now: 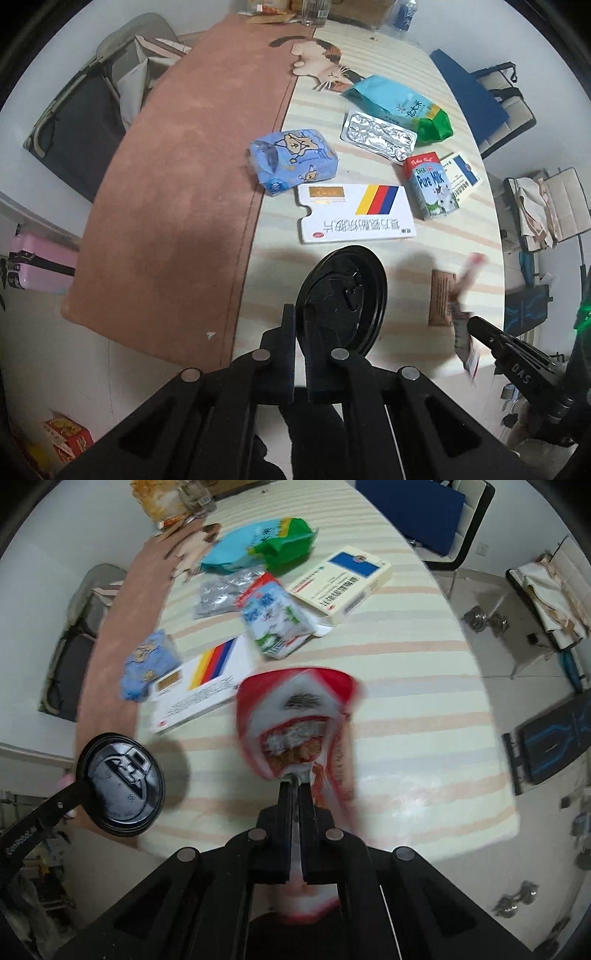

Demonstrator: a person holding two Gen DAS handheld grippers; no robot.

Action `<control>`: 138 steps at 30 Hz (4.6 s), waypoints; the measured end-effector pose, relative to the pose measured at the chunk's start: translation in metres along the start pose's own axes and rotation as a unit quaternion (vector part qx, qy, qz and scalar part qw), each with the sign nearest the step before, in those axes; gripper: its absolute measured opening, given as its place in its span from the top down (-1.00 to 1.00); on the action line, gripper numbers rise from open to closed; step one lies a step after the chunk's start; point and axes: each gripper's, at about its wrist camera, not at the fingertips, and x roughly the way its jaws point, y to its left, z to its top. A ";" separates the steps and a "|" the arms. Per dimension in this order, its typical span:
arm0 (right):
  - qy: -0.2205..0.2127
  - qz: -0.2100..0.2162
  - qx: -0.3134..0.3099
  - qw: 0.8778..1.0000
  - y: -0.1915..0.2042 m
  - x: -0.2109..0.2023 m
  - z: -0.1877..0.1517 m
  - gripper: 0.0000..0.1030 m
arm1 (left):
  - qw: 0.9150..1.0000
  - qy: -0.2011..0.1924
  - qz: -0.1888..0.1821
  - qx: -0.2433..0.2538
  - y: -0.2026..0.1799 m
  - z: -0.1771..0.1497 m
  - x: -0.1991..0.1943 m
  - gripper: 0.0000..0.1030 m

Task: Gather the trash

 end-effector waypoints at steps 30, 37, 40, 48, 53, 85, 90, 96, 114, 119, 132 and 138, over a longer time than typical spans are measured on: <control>0.064 -0.087 -0.134 0.985 0.026 0.079 -0.001 0.14 | 0.999 -0.008 -0.005 -0.030 0.030 -0.040 0.028 0.97; 0.041 -0.026 -0.043 0.998 -0.003 0.055 -0.003 0.20 | 0.999 -0.016 -0.006 -0.045 0.038 -0.032 0.018 0.97; 0.029 0.010 -0.021 0.999 -0.009 0.035 -0.012 0.20 | 0.999 -0.019 -0.013 -0.044 0.041 -0.037 0.008 0.97; 0.040 0.095 0.028 0.994 -0.002 0.004 -0.106 0.20 | 0.998 0.007 -0.035 -0.043 0.073 -0.088 -0.018 0.97; 0.094 0.101 0.056 0.989 -0.003 0.043 -0.187 0.20 | 0.996 0.056 -0.033 -0.055 0.105 -0.131 0.014 0.97; 0.137 -0.056 0.045 0.988 -0.006 0.378 -0.287 -0.93 | 0.989 0.135 0.066 0.003 0.171 -0.224 0.311 -0.99; 0.128 -0.081 0.023 0.988 0.002 0.355 -0.282 -0.93 | 0.989 0.131 0.064 0.006 0.169 -0.228 0.295 -0.99; 0.117 -0.096 0.011 0.988 0.015 0.315 -0.281 -0.93 | 0.990 0.126 0.061 0.003 0.171 -0.232 0.261 -0.99; 0.078 -0.096 0.017 0.992 0.059 0.119 -0.287 -0.93 | 0.992 0.114 0.039 0.036 0.145 -0.234 0.094 -0.99; 0.066 -0.081 0.015 0.994 0.075 0.054 -0.292 -0.93 | 0.994 0.092 0.034 0.048 0.138 -0.231 0.031 -0.99; -0.012 0.011 0.059 0.998 0.088 -0.085 -0.223 -0.93 | 0.997 -0.037 0.050 0.045 0.105 -0.139 -0.084 -0.99; -0.041 0.018 0.087 0.995 0.051 -0.103 -0.134 -0.93 | 0.995 -0.057 0.074 0.044 0.071 -0.058 -0.078 -1.00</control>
